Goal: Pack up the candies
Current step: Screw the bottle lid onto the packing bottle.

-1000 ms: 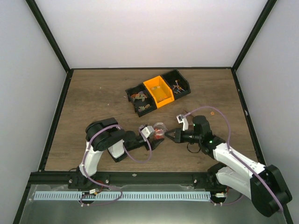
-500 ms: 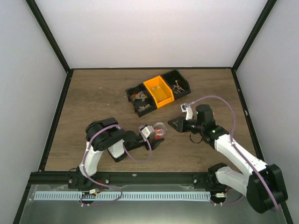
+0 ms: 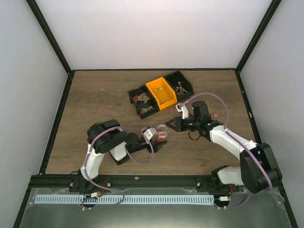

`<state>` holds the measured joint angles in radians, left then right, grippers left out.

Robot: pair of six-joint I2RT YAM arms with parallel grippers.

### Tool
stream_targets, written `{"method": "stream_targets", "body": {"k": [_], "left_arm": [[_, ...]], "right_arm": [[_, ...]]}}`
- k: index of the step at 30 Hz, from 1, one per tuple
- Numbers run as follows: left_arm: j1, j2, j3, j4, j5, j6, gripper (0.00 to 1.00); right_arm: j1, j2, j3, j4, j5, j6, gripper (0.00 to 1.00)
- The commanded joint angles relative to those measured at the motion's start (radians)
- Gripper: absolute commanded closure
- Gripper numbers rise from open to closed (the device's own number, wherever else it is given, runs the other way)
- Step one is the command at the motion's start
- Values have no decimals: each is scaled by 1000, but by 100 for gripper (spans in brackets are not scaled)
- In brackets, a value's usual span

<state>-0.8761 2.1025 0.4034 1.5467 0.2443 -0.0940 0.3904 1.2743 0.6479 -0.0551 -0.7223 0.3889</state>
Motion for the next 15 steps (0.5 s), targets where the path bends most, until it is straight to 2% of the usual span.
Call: {"method": "stream_targets", "body": {"k": [1,15], "left_arm": [[11,63,-26,99,7,-37,26],[14,64,-26,98,16,-41,26]], "right_arm": [[6,17,38,58,-69,-22,88],[58,55,29,82,-68,-12,88]]}}
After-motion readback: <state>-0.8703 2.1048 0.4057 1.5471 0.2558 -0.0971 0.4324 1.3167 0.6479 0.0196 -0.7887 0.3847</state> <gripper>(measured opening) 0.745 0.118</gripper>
